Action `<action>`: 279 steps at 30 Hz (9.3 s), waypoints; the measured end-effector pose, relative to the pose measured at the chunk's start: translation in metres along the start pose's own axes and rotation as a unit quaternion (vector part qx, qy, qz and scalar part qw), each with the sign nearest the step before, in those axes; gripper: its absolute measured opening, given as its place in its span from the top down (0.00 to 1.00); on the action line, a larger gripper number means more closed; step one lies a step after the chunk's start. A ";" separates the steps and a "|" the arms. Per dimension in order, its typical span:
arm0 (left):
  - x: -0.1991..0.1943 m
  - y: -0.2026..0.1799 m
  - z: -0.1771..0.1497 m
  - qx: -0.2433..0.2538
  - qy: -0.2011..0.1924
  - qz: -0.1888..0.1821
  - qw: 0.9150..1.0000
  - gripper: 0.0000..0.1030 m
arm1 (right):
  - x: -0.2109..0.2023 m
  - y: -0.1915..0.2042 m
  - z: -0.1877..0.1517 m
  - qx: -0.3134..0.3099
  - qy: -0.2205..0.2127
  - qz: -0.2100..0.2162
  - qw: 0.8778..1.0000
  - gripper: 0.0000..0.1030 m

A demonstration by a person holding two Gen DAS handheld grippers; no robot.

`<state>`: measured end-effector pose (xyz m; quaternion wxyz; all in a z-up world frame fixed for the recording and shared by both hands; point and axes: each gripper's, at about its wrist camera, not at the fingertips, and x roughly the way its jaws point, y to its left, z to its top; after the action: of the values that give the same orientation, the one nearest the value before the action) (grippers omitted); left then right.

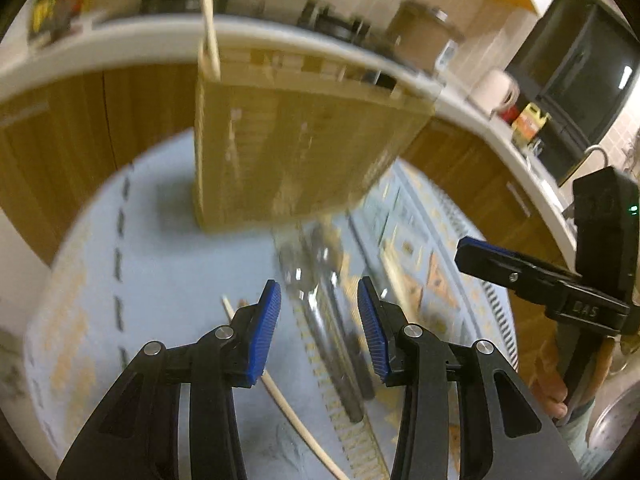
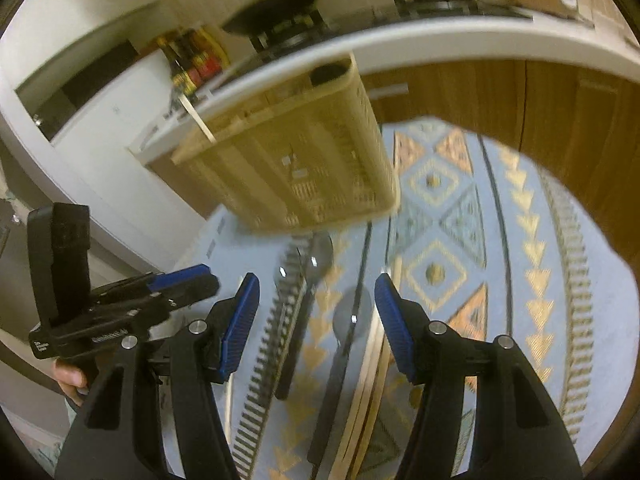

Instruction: Organize utensils

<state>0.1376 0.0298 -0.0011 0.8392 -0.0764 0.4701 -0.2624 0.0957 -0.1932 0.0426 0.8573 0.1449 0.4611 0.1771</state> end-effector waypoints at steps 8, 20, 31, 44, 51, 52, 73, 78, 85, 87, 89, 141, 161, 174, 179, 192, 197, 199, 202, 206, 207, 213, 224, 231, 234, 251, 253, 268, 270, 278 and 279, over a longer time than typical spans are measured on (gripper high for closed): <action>0.051 -0.009 -0.015 0.020 0.056 0.035 0.998 0.64 | 0.023 0.000 -0.011 0.005 0.035 -0.010 0.999 0.52; 0.074 -0.030 -0.009 0.043 0.051 0.105 0.992 0.72 | 0.044 0.004 -0.001 -0.010 0.059 -0.036 0.998 0.52; 0.073 -0.022 -0.012 0.004 0.026 0.106 0.994 0.90 | 0.087 0.015 0.020 -0.024 0.097 -0.057 0.993 0.52; 0.051 0.013 -0.028 -0.080 0.004 0.071 0.994 0.89 | 0.131 0.044 0.024 -0.053 0.089 -0.135 0.985 0.52; 0.042 0.018 -0.023 -0.064 -0.001 0.064 0.996 0.72 | 0.134 0.058 0.010 -0.113 0.089 -0.155 0.977 0.71; 0.043 0.019 -0.020 -0.060 0.003 0.059 0.996 0.67 | 0.131 0.055 0.009 -0.112 0.092 -0.145 0.979 0.71; 0.071 0.011 0.022 0.017 0.074 0.113 0.991 0.61 | 0.117 0.024 0.005 -0.156 0.122 -0.084 0.977 0.71; 0.082 -0.001 0.023 0.041 0.076 0.139 0.986 0.65 | 0.115 0.037 0.000 -0.178 0.118 -0.110 0.971 0.71; 0.062 0.003 0.018 0.016 0.026 0.105 0.994 0.70 | 0.093 0.036 -0.007 -0.174 0.077 -0.087 0.978 0.72; 0.048 0.003 0.017 0.012 0.001 0.079 0.997 0.70 | 0.076 0.036 -0.010 -0.170 0.053 -0.065 0.982 0.72; 0.033 -0.001 0.014 0.015 -0.029 0.070 0.997 0.70 | 0.059 0.036 -0.013 -0.170 0.030 -0.049 0.984 0.72; -0.098 0.005 0.012 0.037 -0.222 0.006 0.974 0.69 | 0.111 -0.005 0.026 0.070 0.027 -0.244 0.967 0.51; -0.122 -0.022 0.038 0.039 -0.274 0.024 0.961 0.69 | -0.037 0.026 0.009 -0.027 -0.168 0.001 0.986 0.90; -0.145 -0.024 0.061 0.032 -0.309 0.037 0.950 0.69 | -0.032 0.021 0.028 -0.040 -0.116 -0.002 0.992 0.78; -0.134 -0.018 0.057 0.029 -0.291 0.031 0.956 0.69 | -0.014 0.001 0.007 -0.031 -0.052 -0.017 0.998 0.41; -0.131 -0.021 0.045 0.048 -0.275 0.030 0.960 0.69 | 0.071 0.049 -0.030 -0.115 0.154 -0.057 0.980 0.63; -0.132 -0.020 0.039 0.054 -0.272 0.025 0.960 0.69 | 0.092 0.054 -0.034 -0.117 0.169 -0.111 0.972 0.67; -0.132 -0.019 0.037 0.056 -0.272 0.026 0.960 0.69 | 0.096 0.058 -0.034 -0.122 0.169 -0.126 0.970 0.71; -0.132 -0.016 0.036 0.054 -0.270 0.026 0.961 0.69 | 0.103 0.065 -0.030 -0.132 0.160 -0.153 0.966 0.82; -0.134 -0.011 0.034 0.049 -0.270 0.026 0.961 0.69 | 0.112 0.073 -0.030 -0.144 0.155 -0.163 0.964 0.90; -0.134 -0.010 0.033 0.048 -0.271 0.027 0.961 0.69 | 0.113 0.074 -0.030 -0.143 0.154 -0.161 0.964 0.90; -0.136 -0.009 0.033 0.050 -0.271 0.035 0.961 0.69 | 0.082 0.081 -0.023 -0.135 0.102 -0.096 0.981 0.90; -0.146 -0.016 0.054 0.040 -0.299 0.038 0.953 0.69 | -0.028 0.097 -0.001 -0.140 -0.065 0.006 0.988 0.90; -0.148 -0.032 0.091 0.049 -0.329 0.042 0.942 0.69 | -0.061 0.101 0.064 -0.136 -0.185 0.025 0.973 0.90; -0.144 -0.037 0.108 0.048 -0.344 0.043 0.937 0.69 | -0.051 0.098 0.096 -0.118 -0.219 0.014 0.968 0.90; -0.069 -0.031 0.151 0.032 -0.395 0.097 0.913 0.69 | 0.029 0.058 0.130 -0.107 -0.291 0.000 0.951 0.91; -0.065 -0.031 0.148 0.039 -0.394 0.092 0.914 0.69 | 0.032 0.055 0.126 -0.106 -0.294 0.001 0.950 0.91; -0.048 -0.019 0.135 0.054 -0.379 0.079 0.920 0.69 | 0.039 0.055 0.118 -0.121 -0.294 -0.002 0.948 0.90; -0.048 -0.019 0.133 0.058 -0.375 0.076 0.922 0.69 | 0.038 0.056 0.116 -0.126 -0.293 -0.003 0.948 0.90; -0.058 -0.017 0.125 0.058 -0.354 0.048 0.932 0.69 | 0.028 0.052 0.103 -0.126 -0.276 -0.005 0.953 0.90; -0.061 -0.016 0.124 0.055 -0.353 0.046 0.933 0.69 | 0.026 0.052 0.101 -0.125 -0.275 -0.008 0.953 0.89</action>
<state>0.2090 0.0330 0.1177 0.9652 -0.0959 0.1309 -0.2050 0.1849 -0.1438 0.0985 0.9636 0.0755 0.1828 0.1799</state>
